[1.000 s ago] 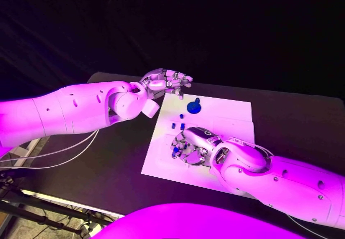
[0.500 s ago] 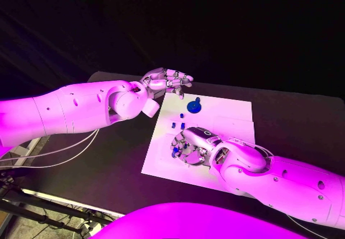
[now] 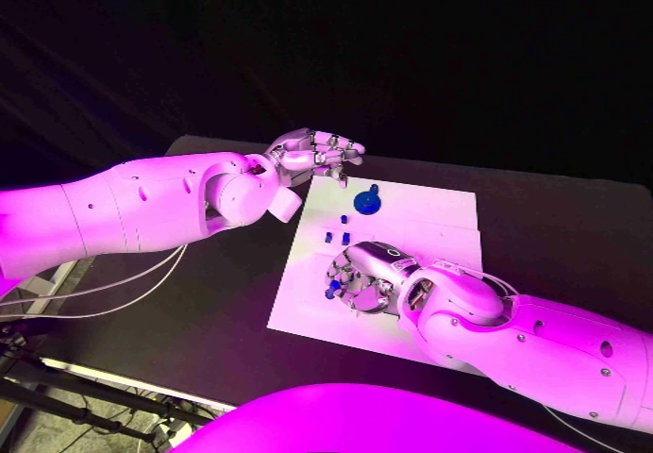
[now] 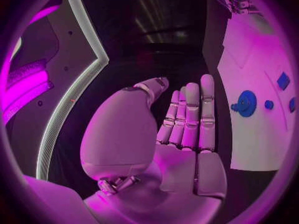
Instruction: Assemble the parts on the task board
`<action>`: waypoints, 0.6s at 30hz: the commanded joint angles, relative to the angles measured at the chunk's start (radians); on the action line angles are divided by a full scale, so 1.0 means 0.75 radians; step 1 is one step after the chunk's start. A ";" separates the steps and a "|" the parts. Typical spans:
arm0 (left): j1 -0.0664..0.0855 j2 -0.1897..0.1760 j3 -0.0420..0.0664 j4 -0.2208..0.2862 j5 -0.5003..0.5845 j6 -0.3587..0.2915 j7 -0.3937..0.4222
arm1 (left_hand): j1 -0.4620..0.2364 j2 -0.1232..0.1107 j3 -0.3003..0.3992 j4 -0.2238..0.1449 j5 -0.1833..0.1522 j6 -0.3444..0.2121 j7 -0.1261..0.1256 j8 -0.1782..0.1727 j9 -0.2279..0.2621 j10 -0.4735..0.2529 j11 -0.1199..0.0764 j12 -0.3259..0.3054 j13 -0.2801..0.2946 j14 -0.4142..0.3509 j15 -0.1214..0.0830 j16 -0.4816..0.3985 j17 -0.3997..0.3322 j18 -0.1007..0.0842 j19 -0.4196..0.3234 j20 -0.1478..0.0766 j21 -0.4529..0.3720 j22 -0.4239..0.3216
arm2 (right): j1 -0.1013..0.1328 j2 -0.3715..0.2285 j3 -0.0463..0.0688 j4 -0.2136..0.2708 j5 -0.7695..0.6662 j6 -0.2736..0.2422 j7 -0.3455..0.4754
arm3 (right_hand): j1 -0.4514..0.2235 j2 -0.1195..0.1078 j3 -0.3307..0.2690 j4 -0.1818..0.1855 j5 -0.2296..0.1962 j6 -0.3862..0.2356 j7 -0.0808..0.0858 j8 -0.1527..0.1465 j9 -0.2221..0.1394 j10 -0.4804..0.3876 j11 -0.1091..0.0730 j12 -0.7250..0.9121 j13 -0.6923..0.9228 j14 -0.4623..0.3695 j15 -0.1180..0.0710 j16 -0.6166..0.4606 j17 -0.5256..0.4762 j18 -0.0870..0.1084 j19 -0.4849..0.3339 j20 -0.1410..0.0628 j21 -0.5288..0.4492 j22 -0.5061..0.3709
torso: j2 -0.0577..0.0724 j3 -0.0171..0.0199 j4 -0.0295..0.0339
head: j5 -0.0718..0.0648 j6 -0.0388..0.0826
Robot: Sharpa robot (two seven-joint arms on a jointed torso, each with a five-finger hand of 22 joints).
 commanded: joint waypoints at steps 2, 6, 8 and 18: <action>0.000 0.000 0.001 0.003 -0.004 0.023 0.005 | 0.009 0.001 -0.010 0.000 0.006 -0.009 0.003 0.005 -0.002 -0.011 0.001 0.001 -0.001 -0.008 0.002 -0.004 -0.002 0.019 0.009 0.003 -0.008 -0.002 | -0.001 0.000 0.000 -0.002 -0.016 0.055 -0.017 | 0.000 0.008 -0.005 -0.006 0.003 0.009 -0.001 0.050 0.076 -0.009 0.000 -0.004 0.001 0.047 -0.007 0.006 0.000 -0.024 -0.007 -0.002 -0.003 0.001 | 0.000 0.0003 -0.0008 | 0.001 -0.001; 0.000 0.000 0.001 0.003 -0.005 0.022 0.005 | 0.009 0.001 -0.010 0.000 0.006 -0.009 0.003 0.005 -0.002 -0.011 0.001 0.001 -0.001 -0.008 0.002 -0.004 -0.002 0.019 0.009 0.003 -0.008 -0.002 | -0.001 0.002 0.000 -0.004 -0.019 0.063 -0.023 | 0.000 0.008 -0.005 -0.006 0.003 0.009 -0.001 0.050 0.076 -0.009 0.000 -0.004 0.001 0.047 -0.007 0.006 0.000 -0.024 -0.007 -0.002 -0.003 0.001 | 0.000 0.0003 -0.0008 | 0.001 -0.001; 0.000 0.000 0.001 0.003 -0.005 0.022 0.005 | 0.009 0.001 -0.010 0.000 0.006 -0.009 0.003 0.005 -0.002 -0.011 0.001 0.001 -0.001 -0.008 0.002 -0.004 -0.002 0.019 0.009 0.003 -0.008 -0.002 | -0.001 0.003 0.000 -0.005 -0.020 0.064 -0.025 | 0.000 0.008 -0.005 -0.006 0.003 0.009 -0.001 0.050 0.076 -0.009 0.000 -0.004 0.001 0.047 -0.007 0.006 0.000 -0.024 -0.007 -0.002 -0.003 0.001 | 0.000 0.0001 -0.0003 | 0.001 -0.001; 0.000 0.001 0.001 0.003 -0.006 0.022 0.004 | 0.009 0.001 -0.010 0.000 0.006 -0.009 0.003 0.005 -0.002 -0.011 0.001 0.001 -0.001 -0.008 0.002 -0.004 -0.002 0.019 0.009 0.003 -0.008 -0.002 | -0.001 0.019 -0.002 -0.016 -0.018 0.072 -0.021 | -0.051 -0.058 -0.038 -0.011 0.002 -0.121 0.041 -0.024 0.056 -0.117 0.043 -0.067 -0.020 0.044 0.029 0.007 -0.001 -0.022 -0.024 0.023 -0.034 -0.011 | 0.000 -0.0002 -0.0002 | 0.000 0.001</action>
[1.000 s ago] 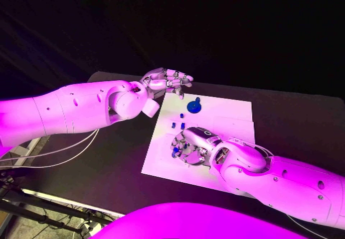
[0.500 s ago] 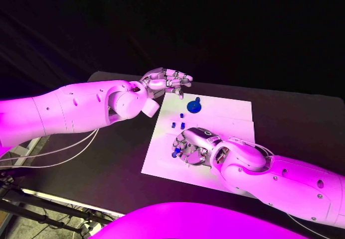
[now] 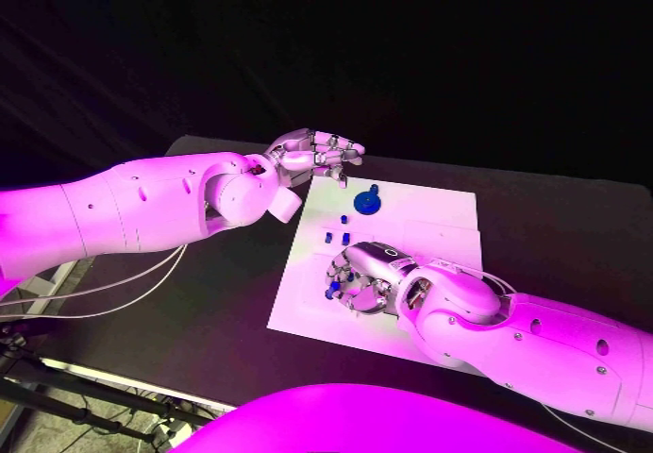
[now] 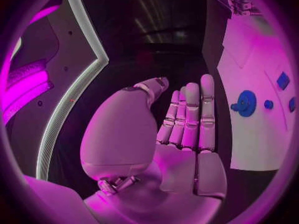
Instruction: Assemble the parts on the task board
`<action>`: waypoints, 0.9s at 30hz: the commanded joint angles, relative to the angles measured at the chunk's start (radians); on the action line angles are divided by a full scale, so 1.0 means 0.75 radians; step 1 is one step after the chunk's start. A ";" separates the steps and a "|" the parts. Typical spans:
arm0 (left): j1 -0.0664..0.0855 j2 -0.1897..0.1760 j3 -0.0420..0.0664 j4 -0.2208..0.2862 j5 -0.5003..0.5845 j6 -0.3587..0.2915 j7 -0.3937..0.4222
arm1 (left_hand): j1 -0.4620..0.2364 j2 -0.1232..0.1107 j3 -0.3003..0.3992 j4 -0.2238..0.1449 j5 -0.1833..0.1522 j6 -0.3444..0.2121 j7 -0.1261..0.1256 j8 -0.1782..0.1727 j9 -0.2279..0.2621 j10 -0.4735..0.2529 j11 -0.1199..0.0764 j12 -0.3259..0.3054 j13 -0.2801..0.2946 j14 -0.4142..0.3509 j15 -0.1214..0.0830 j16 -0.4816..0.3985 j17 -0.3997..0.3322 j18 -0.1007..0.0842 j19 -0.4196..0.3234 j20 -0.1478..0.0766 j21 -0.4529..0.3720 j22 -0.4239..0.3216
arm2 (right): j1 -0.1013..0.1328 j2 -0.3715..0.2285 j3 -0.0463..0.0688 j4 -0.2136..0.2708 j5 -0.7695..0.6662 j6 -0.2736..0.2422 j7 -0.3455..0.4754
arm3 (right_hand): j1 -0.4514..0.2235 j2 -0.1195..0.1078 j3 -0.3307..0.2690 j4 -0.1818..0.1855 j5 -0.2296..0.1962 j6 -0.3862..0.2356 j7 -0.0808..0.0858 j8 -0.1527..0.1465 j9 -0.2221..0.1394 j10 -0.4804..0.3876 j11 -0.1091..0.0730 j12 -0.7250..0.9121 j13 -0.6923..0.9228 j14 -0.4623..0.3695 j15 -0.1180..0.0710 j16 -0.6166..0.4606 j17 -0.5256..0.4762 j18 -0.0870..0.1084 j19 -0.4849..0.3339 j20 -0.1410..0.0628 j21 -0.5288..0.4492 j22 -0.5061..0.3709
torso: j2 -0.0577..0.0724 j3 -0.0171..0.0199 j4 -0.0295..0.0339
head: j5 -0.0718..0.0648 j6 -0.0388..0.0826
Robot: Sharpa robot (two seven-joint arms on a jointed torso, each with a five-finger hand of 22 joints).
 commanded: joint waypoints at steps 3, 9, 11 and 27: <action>0.000 0.002 0.001 0.003 -0.004 0.021 0.006 | 0.009 0.001 -0.010 0.000 0.006 -0.009 0.003 0.005 -0.001 -0.011 0.001 0.001 -0.002 -0.008 0.002 -0.004 -0.002 0.019 0.009 0.003 -0.008 -0.001 | -0.003 0.006 -0.004 -0.002 -0.011 0.045 -0.003 | -0.021 -0.035 -0.025 0.001 -0.002 -0.043 0.008 -0.037 -0.021 -0.014 0.014 -0.006 0.000 0.038 0.014 0.010 0.003 -0.021 -0.002 0.018 -0.008 -0.001 | 0.000 -0.0002 0.0001 | 0.000 0.001; 0.000 0.001 0.001 0.002 -0.004 0.021 0.005 | 0.009 0.001 -0.010 0.000 0.006 -0.009 0.003 0.005 -0.001 -0.011 0.001 0.001 -0.002 -0.008 0.002 -0.004 -0.002 0.019 0.009 0.003 -0.008 -0.001 | -0.003 0.005 -0.005 0.000 -0.011 0.041 -0.002 | -0.023 -0.050 -0.042 -0.001 -0.001 -0.082 0.002 -0.068 -0.032 0.009 0.006 0.018 0.009 0.038 0.009 0.012 0.005 -0.018 -0.001 0.020 -0.013 -0.001 | 0.000 0.0003 0.0000 | -0.003 0.000; 0.000 0.001 0.001 0.002 -0.004 0.021 0.005 | 0.009 0.001 -0.010 0.000 0.006 -0.009 0.003 0.005 -0.001 -0.011 0.001 0.001 -0.002 -0.008 0.002 -0.004 -0.002 0.019 0.009 0.003 -0.008 -0.001 | -0.003 0.002 -0.005 0.000 -0.013 0.034 -0.004 | -0.022 -0.052 -0.045 -0.002 -0.001 -0.089 0.001 -0.074 -0.034 0.011 0.005 0.022 0.011 0.038 0.008 0.014 0.009 -0.018 -0.001 0.019 -0.015 -0.001 | 0.000 0.0003 0.0000 | -0.003 0.000; 0.000 0.001 0.000 0.002 -0.004 0.025 0.001 | 0.010 0.002 -0.013 0.003 0.005 -0.011 0.003 0.008 -0.002 -0.014 0.001 0.001 -0.004 -0.010 0.003 -0.006 -0.002 0.019 0.009 0.003 -0.013 -0.004 | 0.000 -0.053 -0.004 0.058 -0.013 -0.083 0.000 | -0.014 -0.064 -0.069 -0.006 0.000 -0.199 -0.008 -0.148 -0.061 0.021 -0.016 0.059 0.029 0.040 -0.008 0.018 0.017 -0.018 0.007 0.006 -0.016 0.004 | -0.001 0.0007 -0.0007 | -0.010 0.008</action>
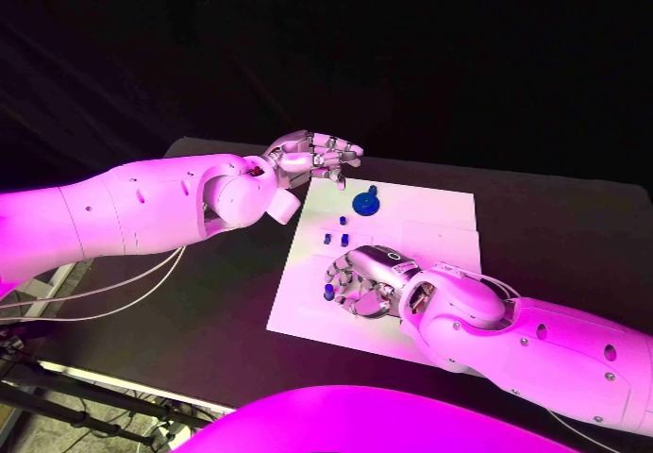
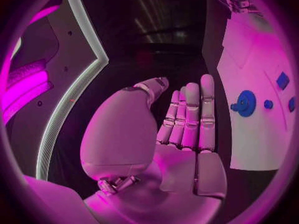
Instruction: Assemble the parts on the task board
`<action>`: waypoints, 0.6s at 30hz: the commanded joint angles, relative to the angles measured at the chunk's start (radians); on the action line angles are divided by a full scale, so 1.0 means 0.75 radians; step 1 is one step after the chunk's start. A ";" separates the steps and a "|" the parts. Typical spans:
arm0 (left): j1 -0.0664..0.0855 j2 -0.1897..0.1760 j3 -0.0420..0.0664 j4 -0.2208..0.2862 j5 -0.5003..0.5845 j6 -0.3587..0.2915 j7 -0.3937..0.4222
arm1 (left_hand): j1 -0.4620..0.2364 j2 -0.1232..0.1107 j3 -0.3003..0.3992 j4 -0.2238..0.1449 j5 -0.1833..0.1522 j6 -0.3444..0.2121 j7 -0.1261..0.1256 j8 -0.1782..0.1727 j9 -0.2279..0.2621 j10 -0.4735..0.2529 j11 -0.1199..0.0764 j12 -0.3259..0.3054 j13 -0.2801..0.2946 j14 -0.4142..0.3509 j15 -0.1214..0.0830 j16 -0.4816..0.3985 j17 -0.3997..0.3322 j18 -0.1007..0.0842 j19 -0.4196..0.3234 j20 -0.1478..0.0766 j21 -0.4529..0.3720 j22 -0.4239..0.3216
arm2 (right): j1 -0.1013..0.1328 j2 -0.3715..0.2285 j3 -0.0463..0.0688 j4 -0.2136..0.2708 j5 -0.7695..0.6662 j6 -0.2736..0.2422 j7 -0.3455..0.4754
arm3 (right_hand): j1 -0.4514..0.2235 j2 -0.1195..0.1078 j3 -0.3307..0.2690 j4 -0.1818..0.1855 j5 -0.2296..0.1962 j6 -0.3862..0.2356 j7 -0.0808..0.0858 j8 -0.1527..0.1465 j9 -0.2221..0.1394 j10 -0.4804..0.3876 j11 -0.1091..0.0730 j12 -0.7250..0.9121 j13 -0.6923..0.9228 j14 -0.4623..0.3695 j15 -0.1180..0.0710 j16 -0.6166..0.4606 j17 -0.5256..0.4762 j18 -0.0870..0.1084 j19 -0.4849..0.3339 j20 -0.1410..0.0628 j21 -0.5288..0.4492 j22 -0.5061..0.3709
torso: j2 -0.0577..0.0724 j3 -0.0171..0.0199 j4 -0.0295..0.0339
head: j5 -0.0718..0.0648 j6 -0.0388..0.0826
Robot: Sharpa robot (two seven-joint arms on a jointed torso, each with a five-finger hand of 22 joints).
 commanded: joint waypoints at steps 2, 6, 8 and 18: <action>0.000 0.001 0.000 0.002 -0.003 0.024 0.004 | 0.010 0.002 -0.012 0.002 0.005 -0.010 0.002 0.008 -0.002 -0.013 0.001 0.001 -0.003 -0.010 0.003 -0.006 -0.002 0.019 0.009 0.003 -0.009 -0.003 | 0.005 -0.030 0.001 0.033 -0.007 -0.084 0.010 | 0.009 -0.009 -0.020 -0.002 0.000 -0.080 -0.011 -0.048 -0.016 0.005 -0.010 0.018 0.008 0.046 -0.018 0.009 0.010 -0.019 0.010 -0.008 -0.004 0.007 | -0.001 -0.0006 -0.0003 | -0.007 0.008; 0.000 0.003 -0.001 -0.001 -0.003 0.025 0.004 | 0.010 0.002 -0.012 0.002 0.005 -0.010 0.002 0.008 -0.002 -0.013 0.001 0.001 -0.003 -0.010 0.003 -0.006 -0.002 0.019 0.009 0.003 -0.009 -0.003 | 0.027 -0.102 0.007 0.085 0.062 -0.161 0.058 | 0.016 -0.006 -0.044 0.000 0.001 -0.103 -0.019 -0.062 -0.021 0.026 -0.021 0.050 0.024 0.047 -0.027 0.012 0.016 -0.019 0.013 -0.015 -0.006 0.009 | -0.005 -0.0017 -0.0007 | -0.029 0.016; 0.000 0.005 -0.003 -0.004 -0.003 0.025 0.004 | 0.010 0.002 -0.012 0.002 0.005 -0.010 0.002 0.008 -0.002 -0.013 0.001 0.001 -0.003 -0.010 0.003 -0.006 -0.002 0.019 0.009 0.003 -0.009 -0.003 | 0.045 -0.144 0.010 0.103 0.140 -0.195 0.094 | 0.023 -0.001 -0.055 0.001 0.001 -0.096 -0.018 -0.060 -0.019 0.044 -0.027 0.074 0.037 0.050 -0.031 0.016 0.027 -0.021 0.020 -0.020 0.003 0.017 | -0.007 -0.0023 -0.0001 | -0.055 0.018; -0.001 0.001 -0.010 -0.008 0.000 0.021 0.007 | 0.010 0.001 -0.013 0.003 0.005 -0.010 0.003 0.008 -0.002 -0.014 0.001 0.001 -0.004 -0.010 0.003 -0.006 -0.002 0.019 0.009 0.004 -0.010 -0.004 | 0.154 -0.479 0.013 0.190 0.723 -0.182 0.180 | -0.020 0.013 -0.180 0.083 0.008 0.080 -0.019 0.114 0.043 0.079 -0.041 0.506 0.347 0.059 -0.038 0.035 0.057 -0.032 0.053 -0.022 0.049 0.068 | -0.028 -0.0069 -0.0169 | -0.165 0.041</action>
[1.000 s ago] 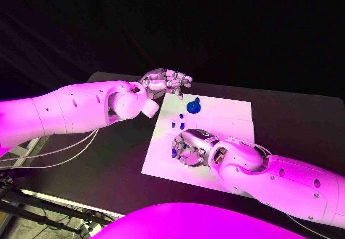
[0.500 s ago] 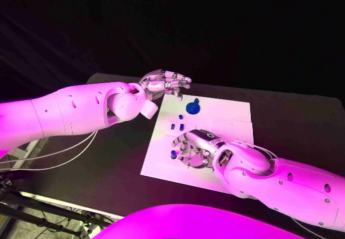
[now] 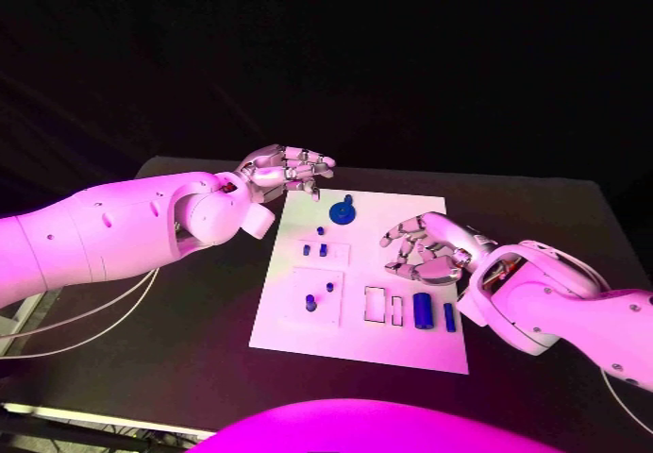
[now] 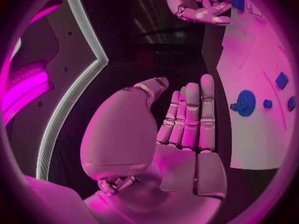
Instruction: Assemble the parts on the task board
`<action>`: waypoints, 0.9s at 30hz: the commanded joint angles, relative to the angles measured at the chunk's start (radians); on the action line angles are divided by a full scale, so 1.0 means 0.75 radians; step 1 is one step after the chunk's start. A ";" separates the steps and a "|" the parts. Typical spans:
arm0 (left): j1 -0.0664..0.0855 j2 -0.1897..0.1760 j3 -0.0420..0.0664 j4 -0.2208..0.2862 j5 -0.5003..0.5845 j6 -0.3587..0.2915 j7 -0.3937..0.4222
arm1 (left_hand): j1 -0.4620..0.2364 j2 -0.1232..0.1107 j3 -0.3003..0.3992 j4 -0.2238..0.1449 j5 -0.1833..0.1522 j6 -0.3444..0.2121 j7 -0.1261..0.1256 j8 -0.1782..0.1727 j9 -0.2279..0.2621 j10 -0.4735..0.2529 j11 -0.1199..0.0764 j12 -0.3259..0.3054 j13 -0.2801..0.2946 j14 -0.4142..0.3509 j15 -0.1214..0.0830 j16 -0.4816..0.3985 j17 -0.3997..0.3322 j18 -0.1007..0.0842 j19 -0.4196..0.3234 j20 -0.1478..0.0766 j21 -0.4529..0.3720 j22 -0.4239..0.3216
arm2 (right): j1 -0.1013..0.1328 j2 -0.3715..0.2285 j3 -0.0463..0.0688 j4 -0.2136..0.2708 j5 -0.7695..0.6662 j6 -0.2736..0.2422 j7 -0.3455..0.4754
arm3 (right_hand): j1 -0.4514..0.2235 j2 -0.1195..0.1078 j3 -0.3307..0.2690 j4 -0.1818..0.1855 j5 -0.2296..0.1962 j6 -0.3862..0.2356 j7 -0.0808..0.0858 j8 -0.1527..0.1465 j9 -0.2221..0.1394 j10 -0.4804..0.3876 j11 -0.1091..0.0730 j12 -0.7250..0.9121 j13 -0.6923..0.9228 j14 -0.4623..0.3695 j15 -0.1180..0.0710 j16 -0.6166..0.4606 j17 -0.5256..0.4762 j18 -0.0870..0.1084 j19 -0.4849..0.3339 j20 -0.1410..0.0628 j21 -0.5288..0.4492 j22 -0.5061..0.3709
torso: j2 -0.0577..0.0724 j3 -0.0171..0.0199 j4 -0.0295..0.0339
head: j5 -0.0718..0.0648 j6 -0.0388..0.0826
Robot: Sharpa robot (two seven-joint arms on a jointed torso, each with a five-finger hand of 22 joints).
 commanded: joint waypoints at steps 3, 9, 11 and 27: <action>-0.005 -0.002 -0.001 0.006 0.001 0.020 0.013 | 0.010 0.001 -0.008 -0.002 0.005 -0.006 -0.002 0.008 -0.001 -0.010 -0.003 0.001 -0.002 -0.010 0.003 -0.006 -0.001 0.019 0.009 0.004 -0.003 -0.002 | 0.018 -0.136 -0.002 0.055 0.364 0.018 0.024 | -0.051 0.016 -0.098 0.083 0.003 0.011 -0.026 0.101 0.032 0.115 -0.031 0.757 0.789 0.078 -0.026 0.057 0.134 -0.045 0.053 -0.015 0.106 0.083 | -0.017 -0.0002 -0.0155 | -0.087 0.015; -0.021 -0.014 -0.001 0.011 0.003 0.018 0.017 | 0.009 0.001 -0.010 -0.001 0.005 -0.007 -0.001 0.008 -0.001 -0.010 -0.003 0.001 -0.002 -0.011 0.003 -0.006 -0.001 0.019 0.009 0.004 -0.004 -0.002 | 0.021 -0.290 -0.008 0.112 0.325 0.062 -0.128 | -0.113 0.021 -0.216 0.214 0.000 0.007 -0.038 0.205 0.061 0.372 -0.034 1.234 1.476 0.109 -0.024 0.117 0.311 -0.064 0.107 -0.019 0.221 0.174 | -0.027 0.0028 -0.0221 | -0.153 0.023; -0.025 -0.017 -0.001 0.013 0.003 0.017 0.018 | 0.009 0.001 -0.010 -0.001 0.005 -0.007 -0.001 0.008 -0.001 -0.010 -0.003 0.001 -0.002 -0.011 0.003 -0.006 -0.001 0.019 0.009 0.004 -0.004 -0.002 | 0.019 -0.326 -0.012 0.125 0.283 0.065 -0.184 | -0.121 0.022 -0.251 0.246 0.000 0.009 -0.042 0.221 0.063 0.395 -0.037 1.258 1.520 0.115 -0.026 0.126 0.343 -0.070 0.120 -0.020 0.250 0.195 | -0.029 0.0025 -0.0233 | -0.166 0.021; -0.036 -0.025 -0.001 0.019 0.006 0.019 0.021 | 0.009 0.001 -0.010 -0.001 0.005 -0.007 -0.001 0.008 -0.001 -0.010 -0.003 0.001 -0.002 -0.011 0.003 -0.006 -0.001 0.019 0.009 0.004 -0.004 -0.002 | -0.082 -0.317 -0.027 0.149 -0.006 0.062 -0.428 | -0.124 0.112 -0.627 0.290 0.007 -0.020 -0.043 0.271 0.042 0.443 -0.037 1.297 1.608 0.122 -0.026 0.137 0.387 -0.097 0.178 -0.021 0.379 0.293 | -0.031 0.0002 -0.0213 | -0.181 0.011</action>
